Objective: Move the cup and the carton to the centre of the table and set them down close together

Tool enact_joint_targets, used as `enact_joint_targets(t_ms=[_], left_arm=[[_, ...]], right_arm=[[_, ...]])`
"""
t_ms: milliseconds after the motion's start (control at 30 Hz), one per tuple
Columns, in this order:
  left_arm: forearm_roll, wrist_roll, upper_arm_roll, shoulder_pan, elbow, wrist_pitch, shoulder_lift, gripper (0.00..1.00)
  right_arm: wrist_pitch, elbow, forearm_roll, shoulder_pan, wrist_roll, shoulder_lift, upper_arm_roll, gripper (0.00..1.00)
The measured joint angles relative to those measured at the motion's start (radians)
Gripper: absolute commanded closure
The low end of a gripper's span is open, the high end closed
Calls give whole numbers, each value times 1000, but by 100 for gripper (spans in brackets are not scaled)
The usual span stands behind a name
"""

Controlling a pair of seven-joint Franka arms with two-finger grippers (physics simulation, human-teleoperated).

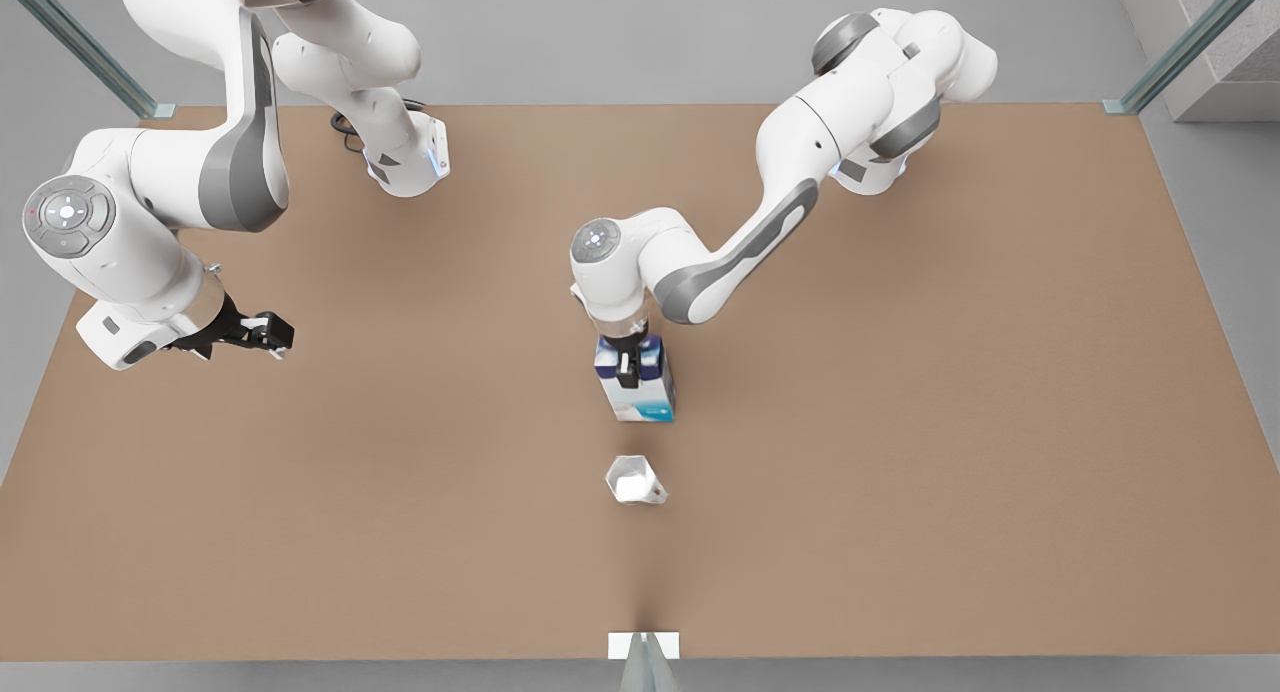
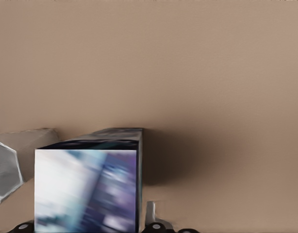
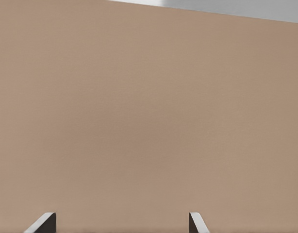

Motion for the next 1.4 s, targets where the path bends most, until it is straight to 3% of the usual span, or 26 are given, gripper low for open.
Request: enact_joint_targets(t_ms=[567,833,867,967,1000,1067,1133,1200,1300,1367,1400], left_arm=[[-17,1,-5,15,42,1,-22,1],[-132,15,-36,129,67,-171,-162,1],[-151,-6,5,148,67,-200,-188,1],[-325,-84,420,161,68,-232,-281,1],[-391,-224,477,183,59,-279,-318,1],[-474,-494,474,297,43,-401,-372,1],[-522,-672,422,412,0,-375,-408,0],[-534,-856,423,437,-69,-327,-454,0],[-493,-855,440,520,-168,-243,-515,0],[-464,-795,503,582,-388,-75,-661,0],[-457,-790,487,626,-395,-102,-678,0]], right_arm=[[1,0,0,-2,0,2,0,0],[0,0,0,-4,0,2,0,0],[0,0,0,-4,0,2,0,0],[0,0,0,-5,0,2,0,0],[0,0,0,-5,0,2,0,0],[0,-1,0,-5,0,2,0,0],[0,-2,0,-6,0,2,0,0],[2,-8,0,-6,0,0,0,0],[2,-8,0,-6,0,0,0,0],[2,-8,0,-8,-1,0,0,0],[2,-8,0,-8,-2,0,0,0]])
